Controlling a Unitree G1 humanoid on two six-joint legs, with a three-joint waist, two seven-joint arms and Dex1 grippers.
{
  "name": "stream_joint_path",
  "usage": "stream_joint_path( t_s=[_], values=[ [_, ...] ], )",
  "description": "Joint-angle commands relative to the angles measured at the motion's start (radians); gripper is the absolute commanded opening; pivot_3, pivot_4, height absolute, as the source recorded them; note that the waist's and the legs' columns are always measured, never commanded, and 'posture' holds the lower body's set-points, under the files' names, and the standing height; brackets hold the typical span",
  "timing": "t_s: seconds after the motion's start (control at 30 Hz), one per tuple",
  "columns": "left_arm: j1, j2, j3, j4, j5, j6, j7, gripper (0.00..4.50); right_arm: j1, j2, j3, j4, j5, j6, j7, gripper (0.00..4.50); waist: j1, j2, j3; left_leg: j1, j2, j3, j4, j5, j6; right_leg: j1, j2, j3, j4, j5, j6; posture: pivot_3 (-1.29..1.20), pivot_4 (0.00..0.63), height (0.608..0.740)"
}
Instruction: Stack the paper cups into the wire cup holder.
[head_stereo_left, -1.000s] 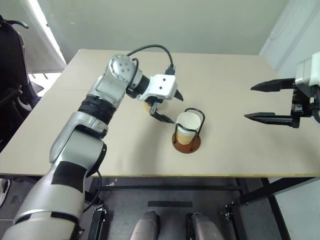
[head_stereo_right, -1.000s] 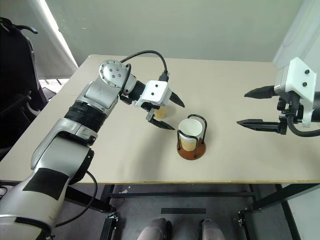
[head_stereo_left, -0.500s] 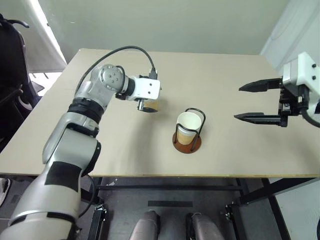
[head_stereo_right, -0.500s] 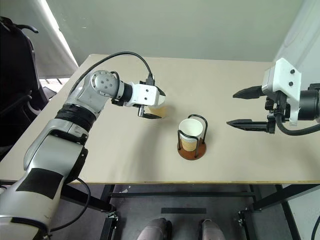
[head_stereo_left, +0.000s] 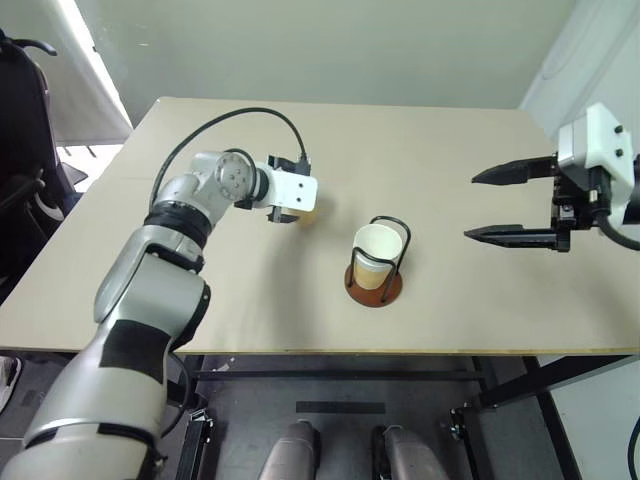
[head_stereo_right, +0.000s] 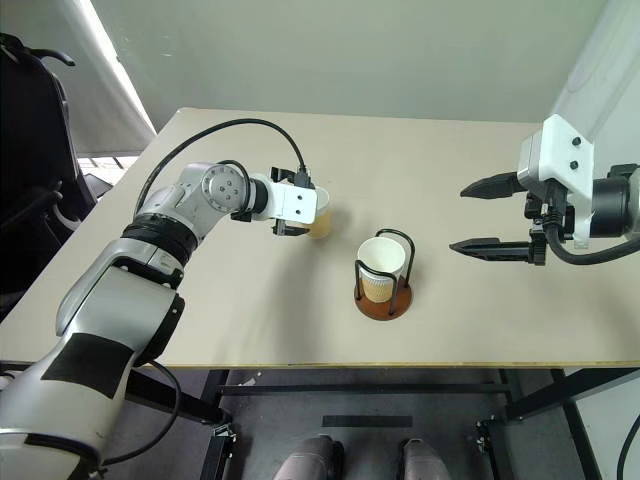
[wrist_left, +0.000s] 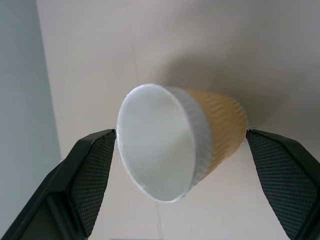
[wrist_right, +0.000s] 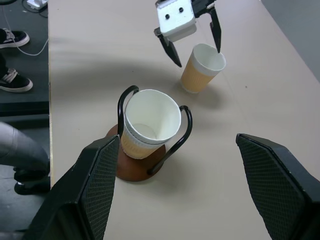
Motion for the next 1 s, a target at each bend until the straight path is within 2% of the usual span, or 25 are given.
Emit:
stream_joint_path(
  t_s=[0.03,0.27,0.33,0.4,0.73,1.0],
  values=[
    [-0.03,-0.009,0.008,0.01,0.012,0.001,0.028,4.47,-0.02,-0.009,-0.018,-0.012,-0.003,-0.01,0.005,3.77,0.0,0.0,0.0,0.0,0.0,0.0,0.0,0.0,0.0,0.0,0.0,0.0,0.0,0.0,0.0,0.0,0.15,0.74],
    [-0.007,-0.014,0.013,0.018,0.007,-0.011,-0.009,4.47,-0.018,-0.013,-0.023,-0.022,0.0,-0.001,0.004,3.77,0.0,0.0,0.0,0.0,0.0,0.0,0.0,0.0,0.0,0.0,0.0,0.001,0.0,0.0,0.0,0.0,0.15,0.74],
    [-0.001,-0.012,0.013,0.018,0.005,-0.014,-0.021,4.11,-0.014,-0.013,-0.025,-0.028,0.001,0.002,0.002,3.77,0.0,0.0,0.0,0.0,0.0,-0.001,0.0,0.0,0.0,0.0,0.0,0.001,0.0,0.0,0.0,0.0,0.15,0.74],
    [0.012,-0.007,0.004,0.021,0.014,-0.02,-0.04,3.56,-0.011,-0.014,-0.028,-0.033,0.005,0.008,-0.002,3.77,0.001,0.0,0.0,0.0,0.0,0.0,0.0,0.0,0.0,0.0,0.0,0.001,0.0,0.0,0.0,0.0,0.15,0.74],
    [0.039,-0.014,0.001,0.024,0.023,-0.008,-0.054,0.02,-0.006,-0.012,-0.033,-0.026,0.001,0.011,0.0,3.77,0.002,0.0,0.0,0.0,-0.001,0.0,0.001,0.0,-0.001,0.0,0.0,0.001,0.001,0.0,0.0,0.0,0.15,0.74],
    [0.004,-0.016,0.039,0.009,-0.01,-0.033,-0.112,0.02,-0.008,-0.006,-0.021,-0.008,-0.014,-0.004,0.0,3.77,0.002,0.0,0.0,0.0,-0.001,0.0,0.001,0.0,-0.001,0.0,0.0,0.001,0.001,0.0,0.0,0.0,0.15,0.74]
  ],
)
